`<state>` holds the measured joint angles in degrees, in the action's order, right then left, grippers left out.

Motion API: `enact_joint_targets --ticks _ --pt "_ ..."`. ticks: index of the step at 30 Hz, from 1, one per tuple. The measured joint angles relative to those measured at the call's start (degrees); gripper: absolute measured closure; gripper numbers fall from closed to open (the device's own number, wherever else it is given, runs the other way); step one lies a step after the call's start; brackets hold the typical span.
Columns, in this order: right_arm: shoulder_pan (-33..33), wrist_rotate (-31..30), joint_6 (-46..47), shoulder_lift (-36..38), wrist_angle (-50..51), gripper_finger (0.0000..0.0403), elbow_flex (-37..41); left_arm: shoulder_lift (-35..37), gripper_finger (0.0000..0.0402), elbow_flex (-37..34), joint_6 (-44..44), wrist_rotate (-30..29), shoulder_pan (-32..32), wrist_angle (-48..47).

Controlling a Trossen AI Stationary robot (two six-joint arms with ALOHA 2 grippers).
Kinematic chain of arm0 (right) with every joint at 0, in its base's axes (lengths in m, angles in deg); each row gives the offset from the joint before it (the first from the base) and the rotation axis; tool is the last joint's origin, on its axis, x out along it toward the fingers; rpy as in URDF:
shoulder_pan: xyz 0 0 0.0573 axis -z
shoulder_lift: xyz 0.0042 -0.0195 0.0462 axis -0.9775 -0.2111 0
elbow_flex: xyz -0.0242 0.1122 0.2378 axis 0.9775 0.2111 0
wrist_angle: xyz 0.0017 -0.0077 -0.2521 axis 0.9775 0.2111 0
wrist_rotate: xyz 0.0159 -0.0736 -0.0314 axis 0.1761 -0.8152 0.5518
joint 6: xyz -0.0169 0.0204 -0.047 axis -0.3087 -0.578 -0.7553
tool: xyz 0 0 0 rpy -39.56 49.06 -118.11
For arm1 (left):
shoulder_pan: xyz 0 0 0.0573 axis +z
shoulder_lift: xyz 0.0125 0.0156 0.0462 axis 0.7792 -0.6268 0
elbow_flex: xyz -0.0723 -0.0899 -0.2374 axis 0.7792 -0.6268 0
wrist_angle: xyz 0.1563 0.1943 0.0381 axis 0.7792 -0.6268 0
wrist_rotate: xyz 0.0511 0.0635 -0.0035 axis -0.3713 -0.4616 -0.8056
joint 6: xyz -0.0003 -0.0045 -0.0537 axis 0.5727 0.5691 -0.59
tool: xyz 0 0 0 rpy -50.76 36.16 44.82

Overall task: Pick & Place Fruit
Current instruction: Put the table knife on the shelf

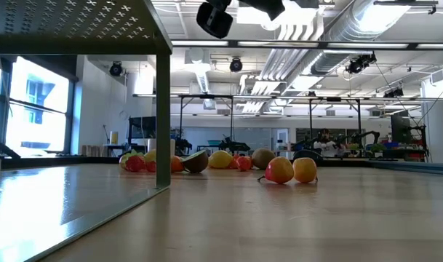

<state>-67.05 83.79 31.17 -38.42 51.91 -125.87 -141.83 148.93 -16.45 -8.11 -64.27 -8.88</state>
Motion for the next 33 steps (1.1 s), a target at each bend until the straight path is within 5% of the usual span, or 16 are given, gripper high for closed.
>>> enact_joint_targets --ticks 7,12,20,33 --pt "0.1 6.3 -0.4 0.0 3.7 0.0254 0.0 0.0 0.0401 0.0 0.2 0.7 0.0 0.8" --pt "0.0 -2.0 -3.8 0.0 6.8 0.0254 0.0 0.0 0.0401 0.0 0.2 1.2 0.0 2.0" --pt "-1.7 -3.0 -3.3 0.0 -0.7 0.0259 0.0 0.0 0.0401 0.0 0.2 1.2 0.0 2.8" --pt "-1.6 -2.0 -2.9 0.0 -3.3 0.0373 0.0 0.0 0.0401 0.1 0.2 1.3 0.0 3.1"
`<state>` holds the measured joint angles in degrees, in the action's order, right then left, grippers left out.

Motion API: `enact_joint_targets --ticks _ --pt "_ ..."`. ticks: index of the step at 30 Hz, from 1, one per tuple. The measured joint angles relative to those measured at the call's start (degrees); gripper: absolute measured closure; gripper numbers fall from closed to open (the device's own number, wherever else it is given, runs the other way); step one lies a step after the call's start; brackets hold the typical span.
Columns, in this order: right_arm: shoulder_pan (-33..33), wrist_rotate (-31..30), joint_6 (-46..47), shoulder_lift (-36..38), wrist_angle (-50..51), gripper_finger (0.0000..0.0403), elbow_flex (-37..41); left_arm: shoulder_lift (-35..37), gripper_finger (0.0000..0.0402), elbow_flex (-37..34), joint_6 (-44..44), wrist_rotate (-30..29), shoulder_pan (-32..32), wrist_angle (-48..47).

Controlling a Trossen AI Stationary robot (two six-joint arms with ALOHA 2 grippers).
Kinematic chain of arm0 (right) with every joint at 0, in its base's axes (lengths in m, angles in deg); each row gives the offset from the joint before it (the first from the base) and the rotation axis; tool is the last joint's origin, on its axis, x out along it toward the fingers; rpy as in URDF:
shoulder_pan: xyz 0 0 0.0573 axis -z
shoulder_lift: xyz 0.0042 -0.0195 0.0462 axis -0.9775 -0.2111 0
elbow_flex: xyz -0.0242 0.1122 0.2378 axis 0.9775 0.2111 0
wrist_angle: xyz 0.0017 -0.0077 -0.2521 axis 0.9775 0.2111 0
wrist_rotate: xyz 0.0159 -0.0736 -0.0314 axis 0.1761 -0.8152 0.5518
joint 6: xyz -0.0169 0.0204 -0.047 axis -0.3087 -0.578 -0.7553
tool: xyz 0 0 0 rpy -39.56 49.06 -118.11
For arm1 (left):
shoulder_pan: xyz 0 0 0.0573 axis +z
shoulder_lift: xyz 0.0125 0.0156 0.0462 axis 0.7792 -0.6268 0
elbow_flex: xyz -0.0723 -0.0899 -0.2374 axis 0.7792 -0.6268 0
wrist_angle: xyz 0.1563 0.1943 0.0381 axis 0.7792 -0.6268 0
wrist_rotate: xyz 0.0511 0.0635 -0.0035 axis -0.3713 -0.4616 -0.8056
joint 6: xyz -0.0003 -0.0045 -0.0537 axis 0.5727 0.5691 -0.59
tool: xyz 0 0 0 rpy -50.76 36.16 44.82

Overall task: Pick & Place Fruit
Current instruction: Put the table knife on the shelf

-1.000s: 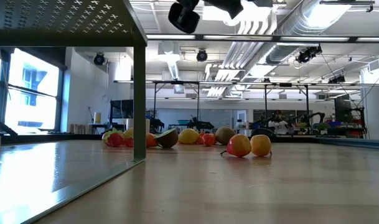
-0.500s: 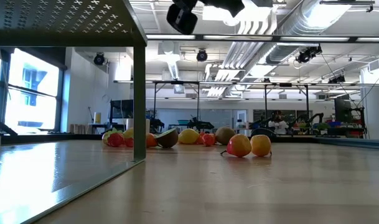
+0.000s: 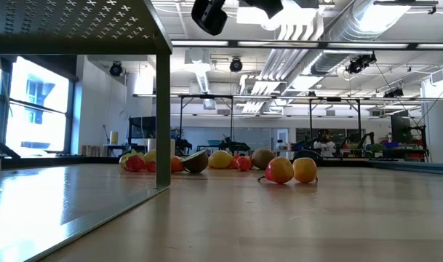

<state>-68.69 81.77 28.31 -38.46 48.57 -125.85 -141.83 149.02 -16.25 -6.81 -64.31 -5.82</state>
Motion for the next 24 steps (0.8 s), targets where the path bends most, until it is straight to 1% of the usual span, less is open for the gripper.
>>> enact_joint_targets --ticks 3,9,12,16,20,24 --pt "0.0 -0.2 0.0 0.0 -0.9 0.0395 0.0 0.0 0.0401 0.0 0.0 0.0 0.0 0.1" --pt "0.0 0.0 0.1 0.0 -1.0 0.0399 0.0 0.0 0.0401 0.0 0.5 0.1 0.0 0.0" --pt "0.0 0.4 0.0 0.0 -1.0 0.0399 0.0 0.0 0.0395 0.0 1.3 0.1 0.0 -0.1" --pt "0.0 0.7 0.4 0.0 -1.0 0.0399 0.0 0.0 0.0375 0.0 1.3 0.1 0.0 -0.4" --pt "0.1 1.8 0.7 0.0 -0.9 0.0399 0.0 0.0 0.0341 0.0 2.4 0.3 0.0 -0.4" --pt "0.2 2.3 0.9 0.0 -0.7 0.0399 0.0 0.7 0.0313 -0.1 2.9 3.2 0.5 -1.0"
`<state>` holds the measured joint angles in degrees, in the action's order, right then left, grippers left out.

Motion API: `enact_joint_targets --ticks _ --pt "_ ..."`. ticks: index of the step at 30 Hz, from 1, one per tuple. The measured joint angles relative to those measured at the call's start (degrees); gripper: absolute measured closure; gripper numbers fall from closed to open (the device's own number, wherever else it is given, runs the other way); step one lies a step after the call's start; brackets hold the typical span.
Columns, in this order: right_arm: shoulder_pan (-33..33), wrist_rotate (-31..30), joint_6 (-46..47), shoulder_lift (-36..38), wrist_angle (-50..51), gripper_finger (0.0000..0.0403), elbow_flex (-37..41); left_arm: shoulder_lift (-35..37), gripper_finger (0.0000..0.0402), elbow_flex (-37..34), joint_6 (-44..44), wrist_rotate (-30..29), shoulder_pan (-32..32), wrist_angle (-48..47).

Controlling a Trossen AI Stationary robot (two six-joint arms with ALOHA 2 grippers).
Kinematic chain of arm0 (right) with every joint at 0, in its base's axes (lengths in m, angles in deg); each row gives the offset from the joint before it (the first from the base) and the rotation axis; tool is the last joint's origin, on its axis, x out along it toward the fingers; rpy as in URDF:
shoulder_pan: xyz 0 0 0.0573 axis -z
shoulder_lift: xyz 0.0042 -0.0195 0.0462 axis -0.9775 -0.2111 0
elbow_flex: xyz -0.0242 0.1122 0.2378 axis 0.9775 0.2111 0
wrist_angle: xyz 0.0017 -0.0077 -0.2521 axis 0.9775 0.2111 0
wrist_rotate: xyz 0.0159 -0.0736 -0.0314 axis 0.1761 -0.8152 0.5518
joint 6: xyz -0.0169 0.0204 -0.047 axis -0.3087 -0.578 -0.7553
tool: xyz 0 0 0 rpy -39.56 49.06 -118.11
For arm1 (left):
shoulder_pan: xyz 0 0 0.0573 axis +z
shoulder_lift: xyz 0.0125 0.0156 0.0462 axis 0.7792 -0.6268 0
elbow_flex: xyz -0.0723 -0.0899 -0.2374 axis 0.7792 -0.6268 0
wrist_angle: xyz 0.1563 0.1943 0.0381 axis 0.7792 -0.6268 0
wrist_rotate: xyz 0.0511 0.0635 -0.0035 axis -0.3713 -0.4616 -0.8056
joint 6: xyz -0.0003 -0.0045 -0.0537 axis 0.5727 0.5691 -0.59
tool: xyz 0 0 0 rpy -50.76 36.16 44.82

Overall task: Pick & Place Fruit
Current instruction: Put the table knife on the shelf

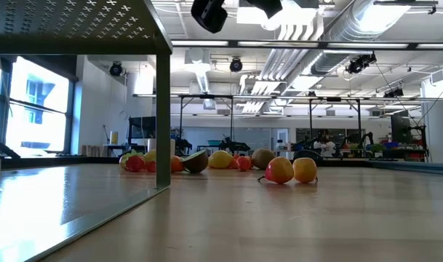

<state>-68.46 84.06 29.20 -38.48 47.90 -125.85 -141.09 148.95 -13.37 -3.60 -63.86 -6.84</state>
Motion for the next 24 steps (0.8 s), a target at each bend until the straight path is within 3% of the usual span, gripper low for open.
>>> enact_joint_targets --ticks 8,14,19,24 --pt "1.2 1.7 1.4 0.0 0.0 0.0399 0.0 4.8 0.0302 0.0 0.6 2.5 1.5 -1.4" --pt "0.5 0.8 2.1 0.0 1.7 0.0399 0.0 10.3 0.0302 0.0 5.1 0.9 1.5 -3.5" --pt "-1.7 -7.2 6.4 0.0 2.0 0.0399 0.0 15.7 0.0302 0.0 12.9 -3.6 1.5 -5.1" --pt "-4.8 -20.0 11.2 -0.2 1.9 0.0399 0.0 20.6 0.0302 0.0 21.6 -7.6 1.5 -5.0"
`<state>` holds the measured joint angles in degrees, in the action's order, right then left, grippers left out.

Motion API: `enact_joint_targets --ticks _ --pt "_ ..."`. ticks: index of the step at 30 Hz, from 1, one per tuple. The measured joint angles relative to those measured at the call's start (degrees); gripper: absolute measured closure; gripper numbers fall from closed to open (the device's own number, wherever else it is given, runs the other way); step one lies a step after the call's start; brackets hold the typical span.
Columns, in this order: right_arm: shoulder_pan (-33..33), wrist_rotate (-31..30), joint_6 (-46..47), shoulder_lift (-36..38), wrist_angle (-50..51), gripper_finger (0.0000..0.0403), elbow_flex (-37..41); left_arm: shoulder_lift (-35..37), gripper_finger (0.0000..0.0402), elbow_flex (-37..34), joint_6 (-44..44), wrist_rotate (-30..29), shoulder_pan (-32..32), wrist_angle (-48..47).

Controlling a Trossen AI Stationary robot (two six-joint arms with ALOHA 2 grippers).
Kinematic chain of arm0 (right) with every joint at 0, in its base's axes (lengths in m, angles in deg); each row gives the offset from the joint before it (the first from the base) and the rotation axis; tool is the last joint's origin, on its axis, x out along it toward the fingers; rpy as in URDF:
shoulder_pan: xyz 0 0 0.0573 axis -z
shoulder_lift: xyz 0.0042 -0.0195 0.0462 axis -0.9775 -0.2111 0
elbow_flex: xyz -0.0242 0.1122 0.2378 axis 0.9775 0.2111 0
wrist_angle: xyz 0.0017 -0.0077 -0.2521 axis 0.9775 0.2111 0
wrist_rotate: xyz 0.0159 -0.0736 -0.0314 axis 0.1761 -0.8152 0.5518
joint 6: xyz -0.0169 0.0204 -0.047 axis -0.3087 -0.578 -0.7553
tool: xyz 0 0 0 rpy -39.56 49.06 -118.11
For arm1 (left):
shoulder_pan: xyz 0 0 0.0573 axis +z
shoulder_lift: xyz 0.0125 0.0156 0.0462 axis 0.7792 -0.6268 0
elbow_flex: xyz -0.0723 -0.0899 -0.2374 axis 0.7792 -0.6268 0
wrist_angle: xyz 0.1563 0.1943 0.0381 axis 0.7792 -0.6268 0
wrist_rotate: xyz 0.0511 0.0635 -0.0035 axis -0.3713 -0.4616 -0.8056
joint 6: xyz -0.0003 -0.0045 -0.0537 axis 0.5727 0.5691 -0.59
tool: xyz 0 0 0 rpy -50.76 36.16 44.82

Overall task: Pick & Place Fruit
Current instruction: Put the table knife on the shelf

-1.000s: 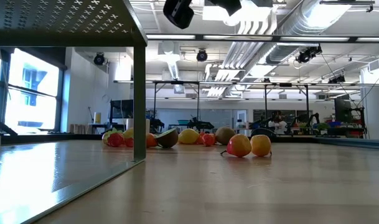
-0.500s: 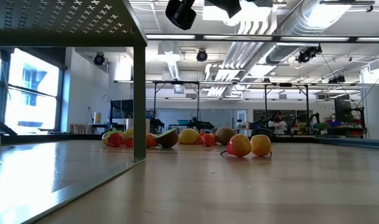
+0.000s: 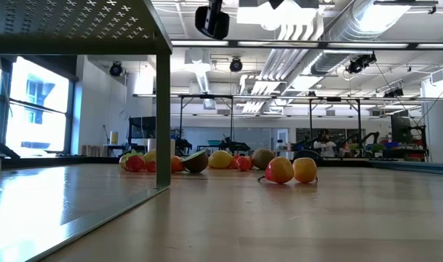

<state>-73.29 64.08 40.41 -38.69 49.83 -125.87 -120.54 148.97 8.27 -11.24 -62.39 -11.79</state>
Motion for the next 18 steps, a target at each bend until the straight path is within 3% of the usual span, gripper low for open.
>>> enact_joint_targets --ticks 5,18 --pt "-3.8 -7.1 6.3 -1.9 -0.6 0.0399 -0.1 3.4 0.0302 0.0 6.9 -0.2 0.0 -0.3" --pt "-8.9 -10.0 11.0 -5.3 1.5 0.0399 -0.1 4.6 0.0302 0.0 11.5 0.0 0.0 -0.5"
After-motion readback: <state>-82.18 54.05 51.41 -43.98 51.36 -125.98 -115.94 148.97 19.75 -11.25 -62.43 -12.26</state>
